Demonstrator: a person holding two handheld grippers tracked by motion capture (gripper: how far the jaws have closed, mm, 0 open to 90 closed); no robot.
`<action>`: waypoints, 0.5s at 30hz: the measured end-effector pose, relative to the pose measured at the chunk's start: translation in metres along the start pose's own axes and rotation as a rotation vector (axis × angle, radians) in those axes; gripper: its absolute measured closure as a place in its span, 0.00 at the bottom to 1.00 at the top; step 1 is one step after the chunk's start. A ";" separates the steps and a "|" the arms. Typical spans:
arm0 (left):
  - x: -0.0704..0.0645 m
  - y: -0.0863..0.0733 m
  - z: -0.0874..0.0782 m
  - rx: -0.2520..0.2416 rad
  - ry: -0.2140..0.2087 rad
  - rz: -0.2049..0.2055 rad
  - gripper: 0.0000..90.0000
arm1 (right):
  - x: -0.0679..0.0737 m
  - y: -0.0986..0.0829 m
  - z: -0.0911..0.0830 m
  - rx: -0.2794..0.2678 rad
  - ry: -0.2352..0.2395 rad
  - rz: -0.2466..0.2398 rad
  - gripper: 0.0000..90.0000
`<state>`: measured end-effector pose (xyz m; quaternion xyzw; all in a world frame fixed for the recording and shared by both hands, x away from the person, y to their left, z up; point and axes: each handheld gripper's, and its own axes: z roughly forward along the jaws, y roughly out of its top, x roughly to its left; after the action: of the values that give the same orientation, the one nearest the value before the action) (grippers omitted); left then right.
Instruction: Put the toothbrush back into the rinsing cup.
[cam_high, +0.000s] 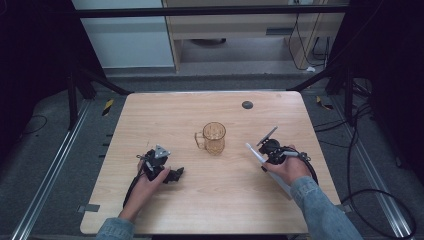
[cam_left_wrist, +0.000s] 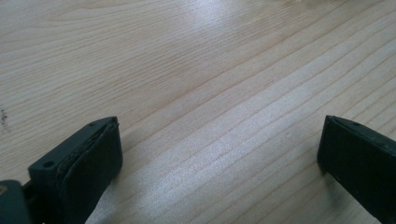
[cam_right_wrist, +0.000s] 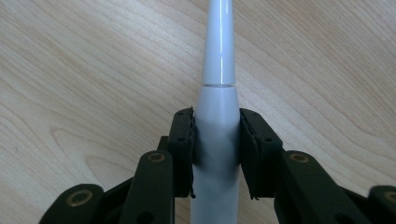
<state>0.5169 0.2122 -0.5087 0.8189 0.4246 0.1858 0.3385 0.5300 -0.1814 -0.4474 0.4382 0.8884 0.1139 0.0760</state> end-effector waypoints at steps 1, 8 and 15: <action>0.000 0.000 0.000 0.000 0.000 0.000 0.00 | 0.000 0.000 0.000 0.000 0.000 0.000 0.75; 0.000 0.000 0.000 0.001 0.000 0.001 0.00 | -0.002 0.004 -0.020 -0.024 -0.030 -0.016 0.75; 0.000 0.000 0.000 0.001 0.000 0.001 0.00 | -0.007 0.012 -0.043 -0.124 -0.049 0.003 0.75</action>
<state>0.5169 0.2123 -0.5086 0.8193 0.4242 0.1859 0.3381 0.5328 -0.1858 -0.4024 0.4366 0.8769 0.1579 0.1244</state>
